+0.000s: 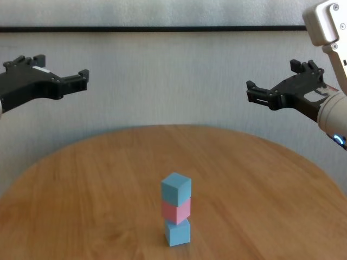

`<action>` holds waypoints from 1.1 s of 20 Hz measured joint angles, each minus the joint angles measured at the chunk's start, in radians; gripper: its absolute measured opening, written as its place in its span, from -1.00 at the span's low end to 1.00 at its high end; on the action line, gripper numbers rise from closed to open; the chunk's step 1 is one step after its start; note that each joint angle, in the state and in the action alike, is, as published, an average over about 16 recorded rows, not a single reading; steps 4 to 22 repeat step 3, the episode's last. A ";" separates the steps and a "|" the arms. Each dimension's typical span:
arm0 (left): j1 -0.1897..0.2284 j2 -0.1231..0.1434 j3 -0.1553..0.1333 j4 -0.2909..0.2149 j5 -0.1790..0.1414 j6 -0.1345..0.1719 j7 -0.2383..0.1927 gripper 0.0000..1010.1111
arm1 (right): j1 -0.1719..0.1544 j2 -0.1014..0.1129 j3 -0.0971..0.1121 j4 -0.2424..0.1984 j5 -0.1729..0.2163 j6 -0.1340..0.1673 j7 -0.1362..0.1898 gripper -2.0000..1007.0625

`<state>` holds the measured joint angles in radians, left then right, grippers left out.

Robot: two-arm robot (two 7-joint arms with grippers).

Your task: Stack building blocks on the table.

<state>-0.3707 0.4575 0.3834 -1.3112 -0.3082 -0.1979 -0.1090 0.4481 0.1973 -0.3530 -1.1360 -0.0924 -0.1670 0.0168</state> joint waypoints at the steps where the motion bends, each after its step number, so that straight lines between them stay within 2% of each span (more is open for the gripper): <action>1: -0.001 0.000 0.001 0.001 -0.001 0.001 -0.001 0.98 | 0.000 0.000 0.000 0.000 0.000 0.000 0.000 1.00; 22: -0.002 0.001 0.002 0.001 -0.001 0.002 -0.003 0.98 | 0.000 0.000 0.000 0.000 0.000 0.000 0.000 1.00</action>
